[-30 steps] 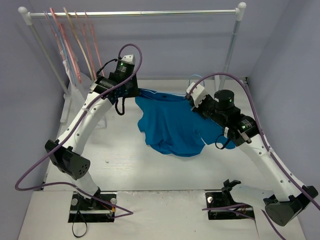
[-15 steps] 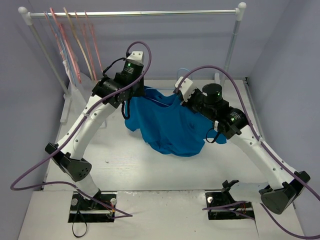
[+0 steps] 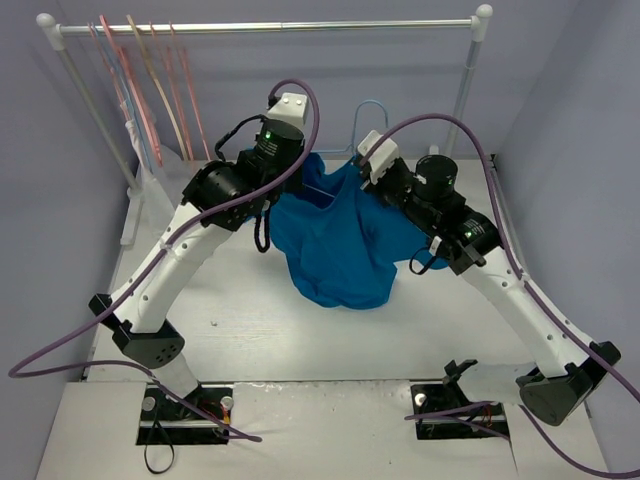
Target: Place the t-shirt on the hanger
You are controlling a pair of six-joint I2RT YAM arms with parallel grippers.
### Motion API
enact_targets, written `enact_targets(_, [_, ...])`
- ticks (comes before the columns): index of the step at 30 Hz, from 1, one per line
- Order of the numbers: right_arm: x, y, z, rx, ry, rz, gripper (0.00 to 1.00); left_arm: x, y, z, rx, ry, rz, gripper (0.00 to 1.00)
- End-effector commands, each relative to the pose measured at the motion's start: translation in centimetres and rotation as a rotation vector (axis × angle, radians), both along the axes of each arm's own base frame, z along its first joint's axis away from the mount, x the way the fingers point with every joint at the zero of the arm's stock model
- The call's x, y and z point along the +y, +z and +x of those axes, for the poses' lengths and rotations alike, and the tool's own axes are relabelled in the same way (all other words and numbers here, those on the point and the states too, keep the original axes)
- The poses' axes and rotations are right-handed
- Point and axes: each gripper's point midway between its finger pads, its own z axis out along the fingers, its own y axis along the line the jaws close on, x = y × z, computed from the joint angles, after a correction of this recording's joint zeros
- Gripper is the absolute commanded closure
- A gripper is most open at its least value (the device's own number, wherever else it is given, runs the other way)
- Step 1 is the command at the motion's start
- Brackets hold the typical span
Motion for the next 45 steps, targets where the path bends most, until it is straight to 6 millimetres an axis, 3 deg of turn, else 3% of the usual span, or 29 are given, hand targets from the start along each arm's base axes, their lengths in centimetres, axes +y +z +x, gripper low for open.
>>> enact_targets(1, [0.6, 10.5, -1.2, -0.267, 0.056, 0.223, 1.00, 0.8, 4.6, -1.2, -0.116, -0.009, -0.068, 1.00])
enact_targets(6, [0.4, 6.2, -1.7, -0.246, 0.077, 0.224, 1.00, 0.2, 2.2, -1.5, -0.080, -0.044, -0.060, 0.98])
enact_targets(8, [-0.1, 6.6, -2.7, -0.275, 0.082, 0.282, 1.00, -0.3, 1.7, -1.7, -0.073, -0.067, -0.070, 0.94])
enact_targets(9, [0.0, 4.4, -2.8, -0.247, 0.084, 0.279, 1.00, -0.5, 0.4, -1.8, -0.048, -0.080, -0.056, 0.95])
enact_targets(11, [-0.4, 5.0, -3.8, -0.285, 0.093, 0.355, 1.00, -0.9, -0.1, -1.9, -0.039, -0.093, -0.068, 0.94])
enact_targets(12, [-0.5, 3.2, -3.9, -0.258, 0.090, 0.355, 1.00, -1.3, -0.9, -2.1, -0.022, -0.107, -0.075, 0.94])
enact_targets(15, [-0.3, 1.0, -3.8, -0.210, 0.087, 0.381, 1.00, -2.3, -1.6, -2.6, -0.007, -0.141, -0.112, 0.94])
enact_targets(19, [-0.4, 0.4, -4.1, -0.214, 0.089, 0.397, 1.00, -3.0, -3.8, -2.6, 0.035, -0.153, -0.100, 0.94])
enact_targets(22, [-0.3, -0.1, -4.2, -0.206, 0.099, 0.371, 1.00, -3.6, -4.2, -2.6, 0.041, -0.171, -0.111, 0.94])
enact_targets(24, [-0.2, -0.4, -4.3, -0.201, 0.104, 0.357, 1.00, -3.8, -4.0, -2.6, 0.031, -0.186, -0.114, 0.92])
enact_targets(30, [-0.1, -1.1, -4.4, -0.190, 0.121, 0.311, 1.00, -3.3, -1.6, -3.4, -0.059, -0.278, -0.076, 0.61])
enact_targets(33, [-0.1, -1.7, -4.3, -0.174, 0.122, 0.293, 1.00, -2.6, 0.1, -4.0, -0.117, -0.333, -0.038, 0.54])
enact_targets(40, [0.7, -1.6, -5.0, -0.146, 0.189, 0.273, 1.00, -1.2, 2.4, -5.5, -0.183, -0.539, 0.018, 0.52])
enact_targets(41, [0.8, -1.5, -5.1, -0.144, 0.198, 0.270, 1.00, 0.0, 2.5, -4.7, -0.192, -0.551, 0.035, 0.52])
enact_targets(43, [1.1, -1.6, -5.3, -0.135, 0.220, 0.260, 1.00, 0.0, 2.4, -5.5, -0.168, -0.668, -0.007, 0.52])
enact_targets(45, [1.3, -1.5, -5.4, -0.133, 0.232, 0.255, 1.00, 1.6, 1.8, -4.9, -0.145, -0.695, 0.010, 0.52])
